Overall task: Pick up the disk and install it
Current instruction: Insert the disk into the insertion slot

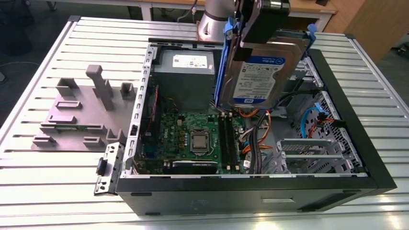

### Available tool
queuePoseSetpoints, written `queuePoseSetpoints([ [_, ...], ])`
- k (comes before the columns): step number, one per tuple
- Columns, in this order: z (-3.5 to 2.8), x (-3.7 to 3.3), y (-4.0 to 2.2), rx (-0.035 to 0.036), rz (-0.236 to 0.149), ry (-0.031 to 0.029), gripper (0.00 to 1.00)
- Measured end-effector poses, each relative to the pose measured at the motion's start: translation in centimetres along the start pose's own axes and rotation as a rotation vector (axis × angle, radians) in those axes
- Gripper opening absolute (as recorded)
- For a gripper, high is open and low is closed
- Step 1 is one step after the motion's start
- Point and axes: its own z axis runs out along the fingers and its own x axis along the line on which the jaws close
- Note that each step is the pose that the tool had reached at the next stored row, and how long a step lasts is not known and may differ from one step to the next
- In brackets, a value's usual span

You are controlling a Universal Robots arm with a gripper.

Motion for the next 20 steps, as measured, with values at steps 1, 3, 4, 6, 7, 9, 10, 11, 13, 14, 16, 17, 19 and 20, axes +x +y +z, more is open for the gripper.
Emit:
queuePoseSetpoints([
  [1, 0.0, 0.05, -0.12, 0.0, 0.0, 0.0001, 0.36],
  [3, 0.01, 0.12, -0.45, 0.0001, 0.001, -0.0001, 0.36],
  [4, 0.01, 0.15, -0.64, 0.0, 0.001, 0.0001, 0.36],
  [6, 0.0, 0.18, -1.04, 0.0, 0.001, 0.0003, 0.36],
  [7, 0.0, 0.2, -1.22, 0.0, 0.001, 0.0003, 0.36],
  [9, 0.0, 0.24, -1.48, 0.0, 0.001, 0.0006, 0.36],
  [10, 0.0, 0.27, -1.56, 0.0, 0.002, 0.0009, 0.36],
  [11, 0.0, 0.32, -1.62, 0.0, 0.002, 0.0016, 0.36],
  [13, 0.01, 0.46, -1.71, 0.0001, 0.002, 0.0033, 0.36],
  [14, 0.02, 0.57, -1.75, 0.0001, 0.002, 0.0043, 0.36],
  [16, 0.03, 0.82, -1.8, 0.0002, 0.002, 0.006, 0.36],
  [17, 0.04, 0.95, -1.82, 0.0002, 0.002, 0.0068, 0.36],
  [19, 0.06, 1.2, -1.87, 0.0002, 0.003, 0.0086, 0.36],
  [20, 0.07, 1.32, -1.9, 0.0003, 0.003, 0.0094, 0.36],
])
